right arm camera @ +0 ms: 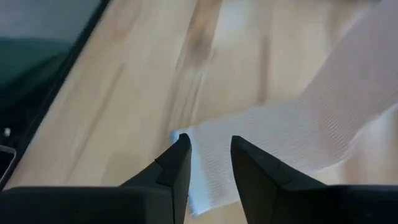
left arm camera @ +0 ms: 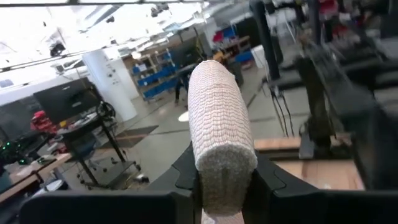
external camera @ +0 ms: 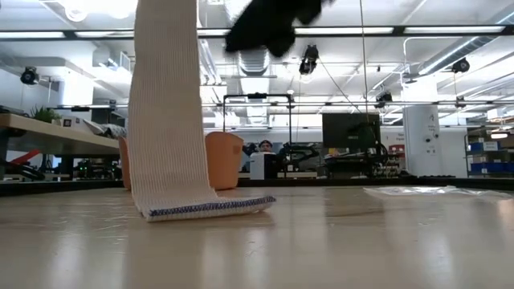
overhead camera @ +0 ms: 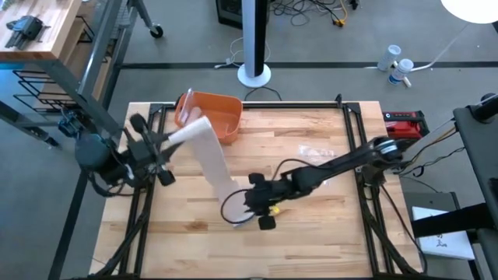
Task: Roll bandage
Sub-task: Roll the white bandage
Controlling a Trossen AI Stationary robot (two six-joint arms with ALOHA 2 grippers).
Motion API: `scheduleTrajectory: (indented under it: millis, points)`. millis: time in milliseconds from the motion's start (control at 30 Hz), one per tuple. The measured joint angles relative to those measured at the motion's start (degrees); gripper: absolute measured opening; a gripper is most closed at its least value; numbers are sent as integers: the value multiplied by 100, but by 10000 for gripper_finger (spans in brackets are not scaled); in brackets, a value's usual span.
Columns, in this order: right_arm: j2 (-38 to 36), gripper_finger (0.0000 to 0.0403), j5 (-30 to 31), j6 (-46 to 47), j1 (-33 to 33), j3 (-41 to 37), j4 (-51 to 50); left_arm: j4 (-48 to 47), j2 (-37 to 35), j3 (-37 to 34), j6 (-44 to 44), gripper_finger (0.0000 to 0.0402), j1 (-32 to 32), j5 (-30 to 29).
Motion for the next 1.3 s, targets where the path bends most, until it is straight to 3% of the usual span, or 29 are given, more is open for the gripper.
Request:
scheduleTrajectory:
  millis: [167,300,633,833,1067,1233,1300]
  points:
    - [-551,103,793,-598,174,-137,246,-185,-167,-261,-417,59,4,-292]
    - [-592,105,889,-707,136,-410,695,-286,-292,-399,-675,58,-2,-317]
    - [758,89,877,-546,-62,-857,1900,-455,-454,-717,-1059,57,20,-362]
    - [1418,76,696,-418,-121,-704,1578,-432,-463,-706,-1100,61,20,-364]
    - [1676,59,-392,225,-102,-534,1379,-449,-444,-715,-1197,60,20,-360]
    - [1650,47,-2102,481,13,-434,1172,-450,-303,-715,-1203,56,20,-357]
    - [1523,46,-2162,436,139,-386,1130,-449,-223,-717,-1205,55,20,-352]
